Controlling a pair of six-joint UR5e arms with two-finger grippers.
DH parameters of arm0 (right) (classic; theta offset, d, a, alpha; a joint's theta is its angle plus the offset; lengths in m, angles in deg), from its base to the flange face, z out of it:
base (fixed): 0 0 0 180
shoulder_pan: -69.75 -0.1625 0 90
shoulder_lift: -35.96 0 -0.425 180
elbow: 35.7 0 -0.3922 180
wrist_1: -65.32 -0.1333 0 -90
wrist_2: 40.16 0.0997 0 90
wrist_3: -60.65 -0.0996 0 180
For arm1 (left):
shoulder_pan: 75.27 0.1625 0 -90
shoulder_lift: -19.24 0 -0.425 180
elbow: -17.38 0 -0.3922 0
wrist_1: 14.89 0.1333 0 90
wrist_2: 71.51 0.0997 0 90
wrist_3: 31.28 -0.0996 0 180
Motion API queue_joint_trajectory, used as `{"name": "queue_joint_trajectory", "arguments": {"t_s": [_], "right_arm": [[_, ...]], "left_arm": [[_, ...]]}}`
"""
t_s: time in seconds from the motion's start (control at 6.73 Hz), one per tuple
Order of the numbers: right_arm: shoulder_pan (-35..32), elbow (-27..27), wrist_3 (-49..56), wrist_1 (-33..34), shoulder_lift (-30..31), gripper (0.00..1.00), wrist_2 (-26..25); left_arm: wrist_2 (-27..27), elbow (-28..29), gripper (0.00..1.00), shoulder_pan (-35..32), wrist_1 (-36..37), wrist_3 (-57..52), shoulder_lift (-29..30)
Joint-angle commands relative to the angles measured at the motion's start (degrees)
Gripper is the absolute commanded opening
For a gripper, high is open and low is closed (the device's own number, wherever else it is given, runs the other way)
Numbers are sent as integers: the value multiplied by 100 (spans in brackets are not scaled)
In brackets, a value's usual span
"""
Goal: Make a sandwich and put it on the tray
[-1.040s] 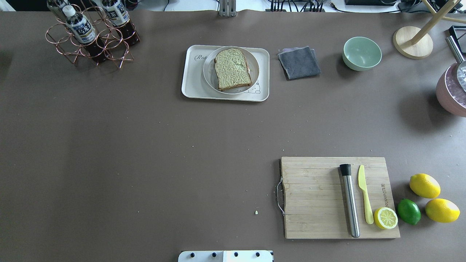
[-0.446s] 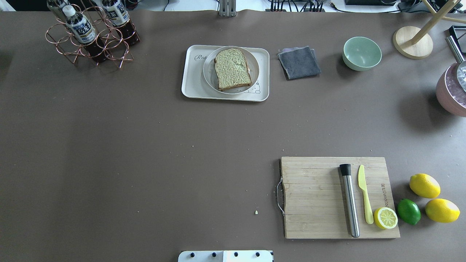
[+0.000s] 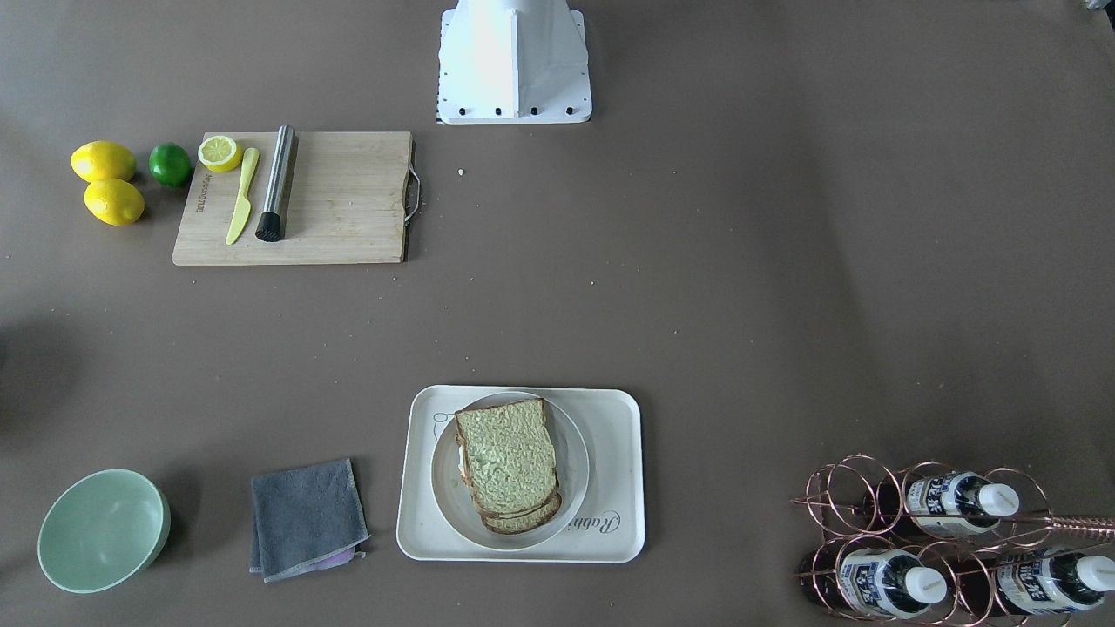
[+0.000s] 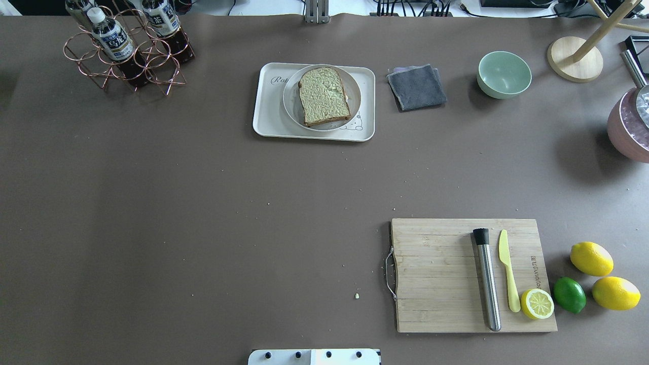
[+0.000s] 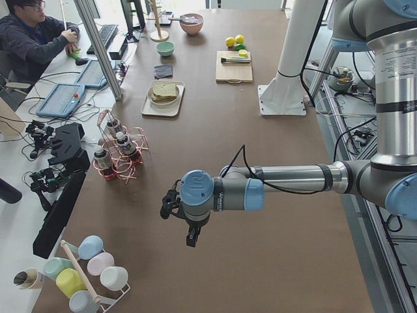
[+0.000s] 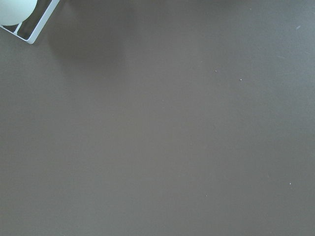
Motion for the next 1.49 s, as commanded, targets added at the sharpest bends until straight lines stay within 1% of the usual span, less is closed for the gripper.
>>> {"name": "queue_joint_trajectory", "arguments": {"t_s": [0.0,1.19,1.34], "right_arm": [[0,-5,0,0,-26,100,86],[0,-5,-9,0,-26,100,121],[9,-22,0,0,-17,100,226]], "left_arm": [[-129,24,98,0,-3,9,13],[-138,7,98,18,-20,18,13],[-138,7,98,18,-12,18,13]]}}
